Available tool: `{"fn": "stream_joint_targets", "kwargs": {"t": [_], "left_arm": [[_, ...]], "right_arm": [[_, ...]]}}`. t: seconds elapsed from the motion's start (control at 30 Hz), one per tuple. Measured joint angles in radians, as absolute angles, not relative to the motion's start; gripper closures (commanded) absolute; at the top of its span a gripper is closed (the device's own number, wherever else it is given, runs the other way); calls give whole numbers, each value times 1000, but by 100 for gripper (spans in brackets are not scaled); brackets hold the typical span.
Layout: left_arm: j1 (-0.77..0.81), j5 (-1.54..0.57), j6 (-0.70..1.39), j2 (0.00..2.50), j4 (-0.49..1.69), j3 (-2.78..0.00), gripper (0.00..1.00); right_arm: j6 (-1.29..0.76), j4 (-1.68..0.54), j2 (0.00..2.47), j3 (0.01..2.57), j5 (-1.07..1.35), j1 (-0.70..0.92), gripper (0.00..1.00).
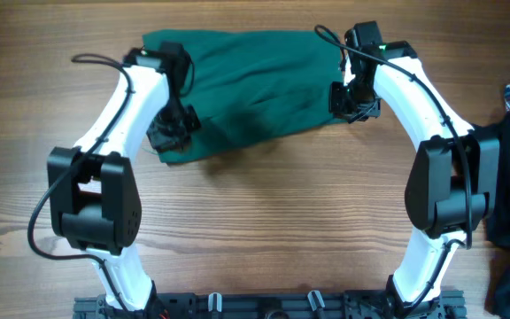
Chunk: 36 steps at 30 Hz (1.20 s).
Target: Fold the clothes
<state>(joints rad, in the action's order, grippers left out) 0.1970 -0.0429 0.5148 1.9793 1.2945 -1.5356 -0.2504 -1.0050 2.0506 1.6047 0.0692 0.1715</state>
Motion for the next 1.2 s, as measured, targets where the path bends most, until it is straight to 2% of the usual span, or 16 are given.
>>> {"fn": "stream_joint_targets", "kwargs": {"t": [0.23,0.27,0.3,0.33,0.4,0.47,0.7,0.73,0.77,0.8,0.83,1.03,1.2], "left_arm": [[197,-43,515,1979,1201,-1365,96],[197,-43,515,1979,1188,-1356,81],[197,-43,515,1979,1161,-1335,57],[197,-43,516,1979,1153,-1320,36],[197,-43,518,1979,1135,-1306,23],[197,-38,528,1979,1128,-1301,20],[197,75,564,1979,1011,-1297,29],[197,80,566,1979,979,-1297,34],[197,86,567,1979,947,-1297,50],[197,99,569,1979,937,-1297,80],[197,113,571,1979,918,-1297,96],[197,131,575,1957,973,-1308,96],[197,134,575,1769,876,-1332,94]], "right_arm": [[-257,-876,2048,1539,70,171,79],[-257,-870,2048,1539,70,171,79],[-257,-863,2048,1539,69,171,79],[-257,-862,2048,1539,70,171,79],[-257,-857,2048,1539,70,171,79],[-257,-854,2048,1539,70,171,78],[-257,-851,2048,1539,70,171,77],[-257,-851,2048,1539,70,171,77],[-257,-851,2048,1539,70,171,77],[-257,-850,2048,1539,70,171,76],[-257,-851,2048,1539,70,171,77],[-257,-850,2048,1539,70,171,77],[-257,-834,2048,1539,70,171,76]]}}
